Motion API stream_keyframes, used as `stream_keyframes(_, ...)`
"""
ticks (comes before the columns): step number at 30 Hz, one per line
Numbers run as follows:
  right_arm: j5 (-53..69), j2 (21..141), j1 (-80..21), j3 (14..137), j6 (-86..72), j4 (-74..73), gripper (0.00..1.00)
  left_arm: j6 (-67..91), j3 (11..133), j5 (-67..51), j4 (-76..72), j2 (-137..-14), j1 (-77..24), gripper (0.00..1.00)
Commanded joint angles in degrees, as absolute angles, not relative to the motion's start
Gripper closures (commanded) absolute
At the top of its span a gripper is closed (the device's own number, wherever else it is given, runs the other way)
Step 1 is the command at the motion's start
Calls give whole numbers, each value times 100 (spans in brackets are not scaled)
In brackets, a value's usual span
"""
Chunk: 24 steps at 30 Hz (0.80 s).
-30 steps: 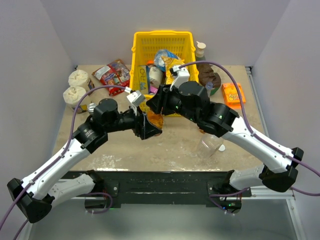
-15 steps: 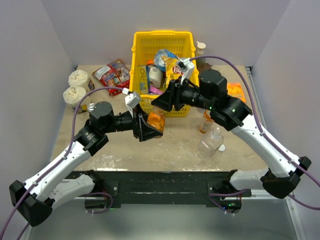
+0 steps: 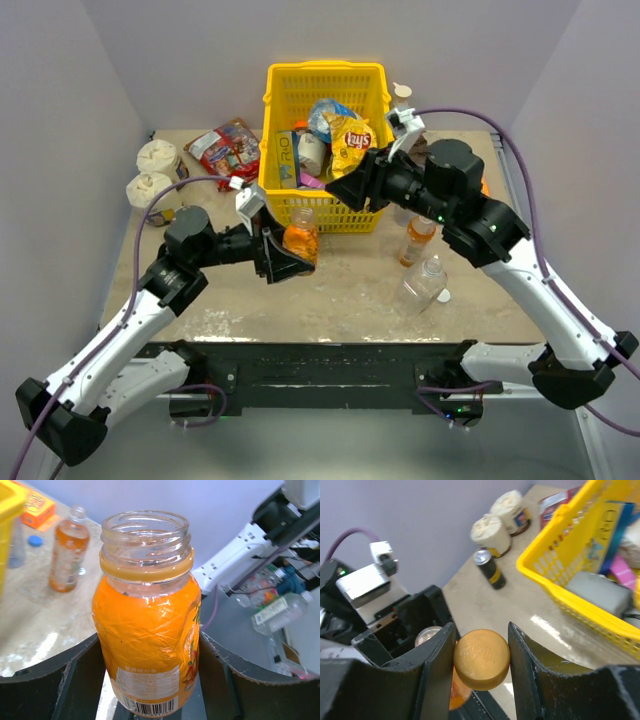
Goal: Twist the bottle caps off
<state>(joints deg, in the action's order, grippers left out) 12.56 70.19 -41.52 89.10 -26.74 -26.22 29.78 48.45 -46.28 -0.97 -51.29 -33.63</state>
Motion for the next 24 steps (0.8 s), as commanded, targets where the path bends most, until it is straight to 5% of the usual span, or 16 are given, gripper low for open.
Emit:
stream_keyframes(1, -532, 6470, -4052, 9071, -2610, -3093, 81, 3058, 4545, -4377, -255, -4659, -2822, 60)
stream_keyframes(24, -377, 6038, 763, 6014, -2602, -1986, 84, 2338, 4992, -4272, 642, -4834, -2646, 59)
